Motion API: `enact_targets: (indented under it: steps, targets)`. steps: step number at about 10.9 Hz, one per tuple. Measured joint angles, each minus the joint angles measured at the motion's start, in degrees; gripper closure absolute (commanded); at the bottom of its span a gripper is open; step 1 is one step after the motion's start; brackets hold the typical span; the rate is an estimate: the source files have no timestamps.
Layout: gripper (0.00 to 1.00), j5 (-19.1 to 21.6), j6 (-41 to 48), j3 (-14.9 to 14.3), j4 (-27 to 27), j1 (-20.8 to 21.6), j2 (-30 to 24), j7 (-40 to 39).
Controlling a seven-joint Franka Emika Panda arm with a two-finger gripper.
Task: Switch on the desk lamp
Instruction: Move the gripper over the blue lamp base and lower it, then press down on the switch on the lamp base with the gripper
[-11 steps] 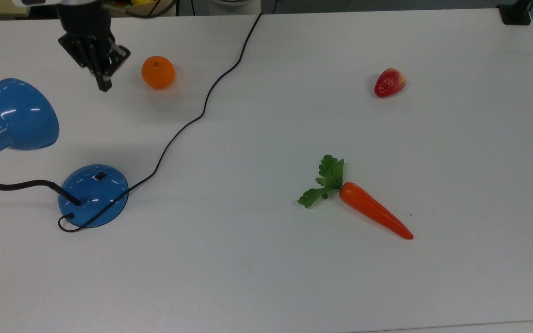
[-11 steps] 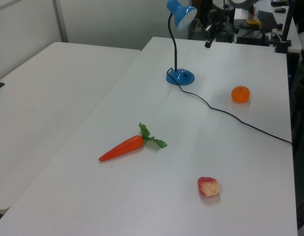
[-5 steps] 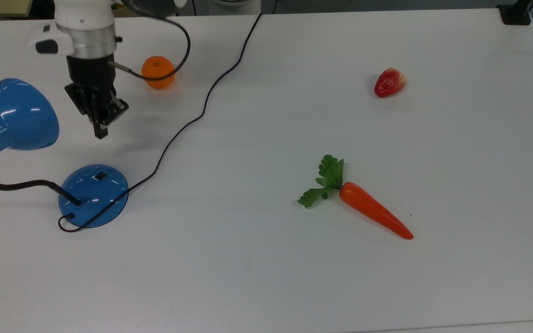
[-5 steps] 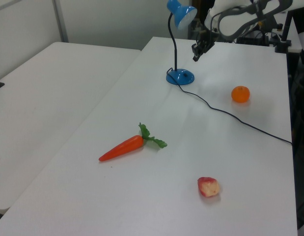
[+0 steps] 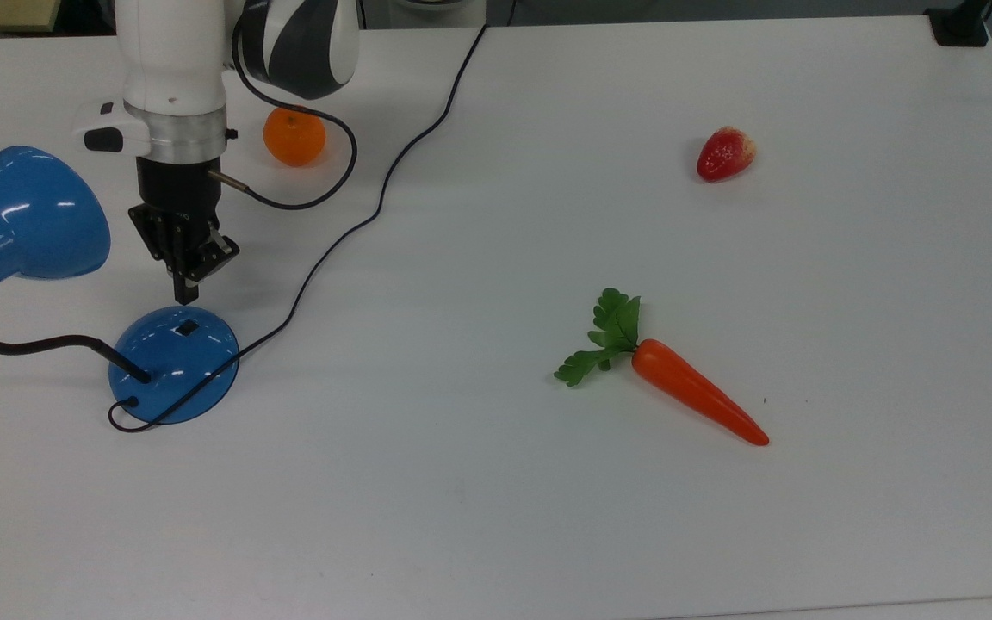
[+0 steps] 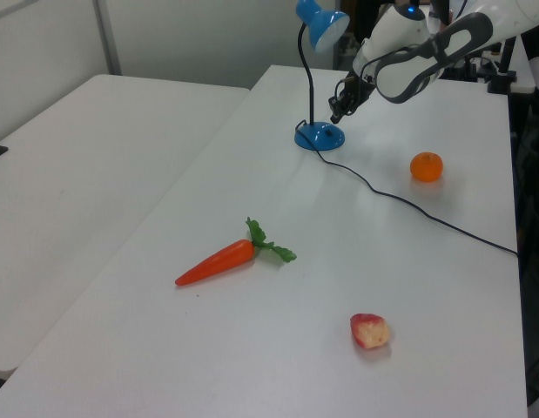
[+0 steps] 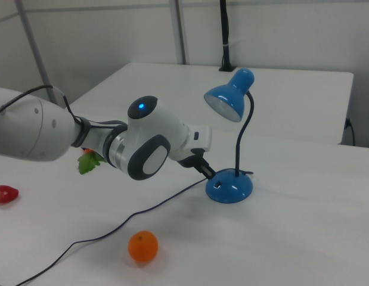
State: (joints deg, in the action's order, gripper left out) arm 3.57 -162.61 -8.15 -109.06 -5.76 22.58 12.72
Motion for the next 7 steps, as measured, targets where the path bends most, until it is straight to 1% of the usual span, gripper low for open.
enact_targets:
  steps: [2,5,7]
  targets:
    - [1.00,0.00,-0.02,-0.03,2.04,0.00,1.43,0.20]
    - [1.00,0.00,-0.02,-0.03,6.47,0.00,5.35,1.37]
    - [1.00,0.00,-0.02,-0.03,7.38,0.00,6.15,1.42]
